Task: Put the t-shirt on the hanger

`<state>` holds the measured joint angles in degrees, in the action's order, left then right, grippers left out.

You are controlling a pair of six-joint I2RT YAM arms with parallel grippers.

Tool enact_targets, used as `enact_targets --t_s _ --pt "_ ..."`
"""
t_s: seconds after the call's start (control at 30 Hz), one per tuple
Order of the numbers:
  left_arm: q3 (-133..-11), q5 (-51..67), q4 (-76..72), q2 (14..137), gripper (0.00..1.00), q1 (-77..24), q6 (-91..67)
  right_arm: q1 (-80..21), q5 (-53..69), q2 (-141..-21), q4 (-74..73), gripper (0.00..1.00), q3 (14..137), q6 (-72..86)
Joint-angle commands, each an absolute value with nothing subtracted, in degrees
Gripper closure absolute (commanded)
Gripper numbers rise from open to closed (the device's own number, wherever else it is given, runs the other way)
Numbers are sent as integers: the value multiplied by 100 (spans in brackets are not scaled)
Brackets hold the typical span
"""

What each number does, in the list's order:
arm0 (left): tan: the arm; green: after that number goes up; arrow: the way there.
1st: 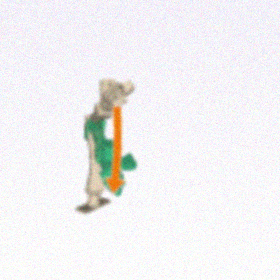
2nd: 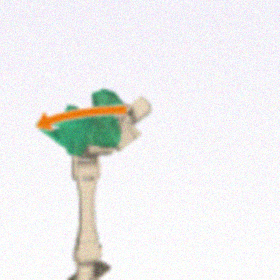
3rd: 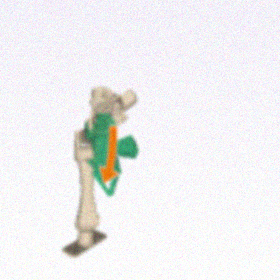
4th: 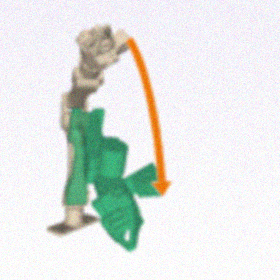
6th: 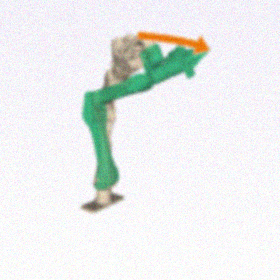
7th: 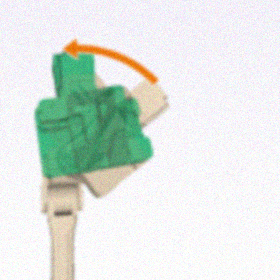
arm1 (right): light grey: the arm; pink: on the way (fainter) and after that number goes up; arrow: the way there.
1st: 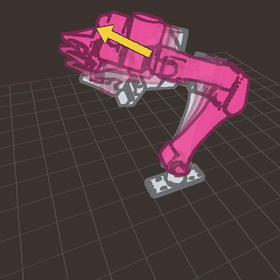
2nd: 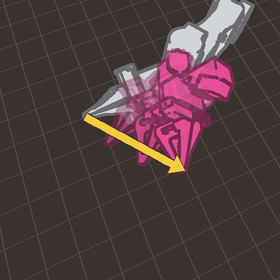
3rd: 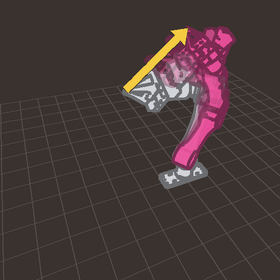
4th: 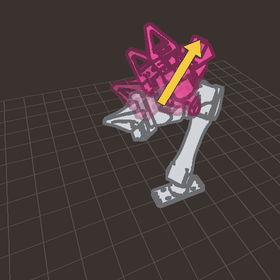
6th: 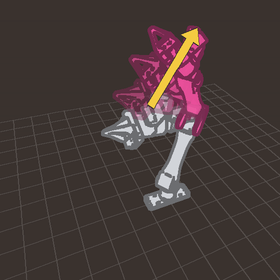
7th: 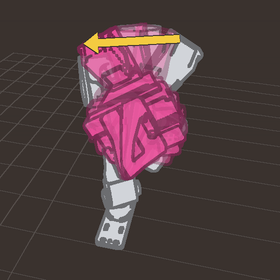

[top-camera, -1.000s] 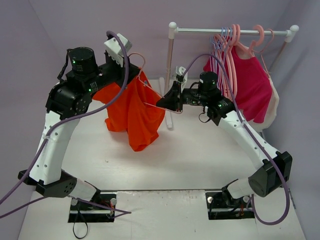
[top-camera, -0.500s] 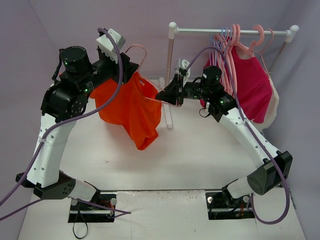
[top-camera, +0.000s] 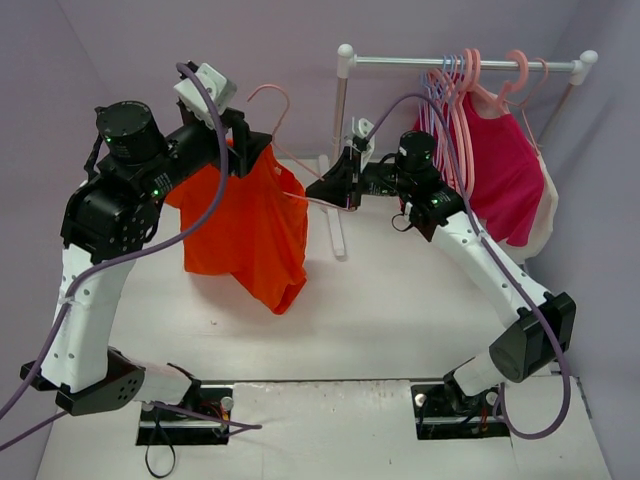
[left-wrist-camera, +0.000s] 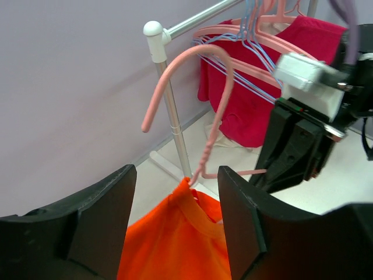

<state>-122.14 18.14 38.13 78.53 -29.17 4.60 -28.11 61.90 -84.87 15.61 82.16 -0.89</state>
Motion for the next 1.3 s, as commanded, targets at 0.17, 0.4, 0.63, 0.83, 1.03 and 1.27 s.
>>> enact_targets --t_s 0.17,0.4,0.63,0.83,1.03,1.27 --pt "-11830 1960 3706 7130 44 -2886 933 -2786 6263 -8604 2305 100 8153 -10" --pt "-11445 3038 4772 7115 39 -2033 1550 -2790 6442 -8462 2303 100 7833 -84" --pt "-11481 3542 5297 7334 39 -1670 2536 -2855 6562 -8281 2303 100 7420 -77" --pt "-11871 3963 5853 7710 39 -1585 3023 -2990 6559 -8044 2294 100 7079 -48" --pt "-11646 4201 6175 7918 39 -1491 3347 -3048 6614 -7943 2294 100 7022 0" --pt "-11400 4613 6328 8033 39 -1328 3542 -3059 6680 -7945 2294 100 7058 0"
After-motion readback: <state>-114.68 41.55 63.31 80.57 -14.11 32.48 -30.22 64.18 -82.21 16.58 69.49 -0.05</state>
